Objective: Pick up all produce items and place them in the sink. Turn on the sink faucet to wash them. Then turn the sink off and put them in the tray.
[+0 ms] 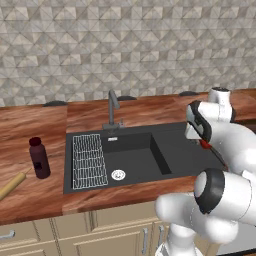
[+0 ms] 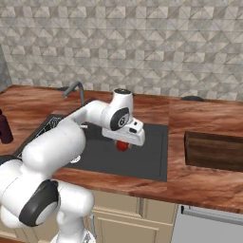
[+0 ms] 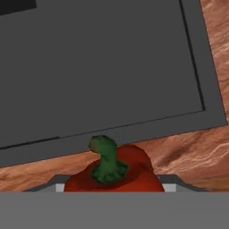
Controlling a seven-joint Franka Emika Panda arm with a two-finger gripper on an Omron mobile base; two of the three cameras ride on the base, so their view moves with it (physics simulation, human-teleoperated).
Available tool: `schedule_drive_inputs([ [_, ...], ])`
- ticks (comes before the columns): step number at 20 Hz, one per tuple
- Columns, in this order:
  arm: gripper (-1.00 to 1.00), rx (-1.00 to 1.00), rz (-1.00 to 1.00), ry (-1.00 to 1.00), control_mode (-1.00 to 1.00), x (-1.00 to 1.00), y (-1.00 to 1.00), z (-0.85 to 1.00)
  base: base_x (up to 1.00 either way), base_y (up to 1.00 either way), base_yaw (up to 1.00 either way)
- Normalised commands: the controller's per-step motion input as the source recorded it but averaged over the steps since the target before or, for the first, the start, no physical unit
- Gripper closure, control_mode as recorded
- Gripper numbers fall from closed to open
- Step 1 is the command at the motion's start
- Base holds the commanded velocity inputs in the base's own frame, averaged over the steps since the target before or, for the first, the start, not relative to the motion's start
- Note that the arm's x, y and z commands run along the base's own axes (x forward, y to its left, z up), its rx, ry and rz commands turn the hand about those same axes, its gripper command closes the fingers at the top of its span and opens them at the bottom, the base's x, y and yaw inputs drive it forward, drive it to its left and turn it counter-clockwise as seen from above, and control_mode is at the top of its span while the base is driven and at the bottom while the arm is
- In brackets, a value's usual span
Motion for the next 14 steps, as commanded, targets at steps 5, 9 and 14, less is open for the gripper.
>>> schedule_drive_inputs([
  [5,1.0,0.0,0.14,0.01,-1.0,0.31,1.0,0.0,0.0,0.0,0.0],
  [9,1.0,0.0,0.14,0.02,-1.0,0.39,0.99,0.0,0.0,0.0,0.0],
  [14,1.0,0.01,0.13,0.01,-1.0,0.32,0.9,0.0,0.0,0.0,0.0],
])
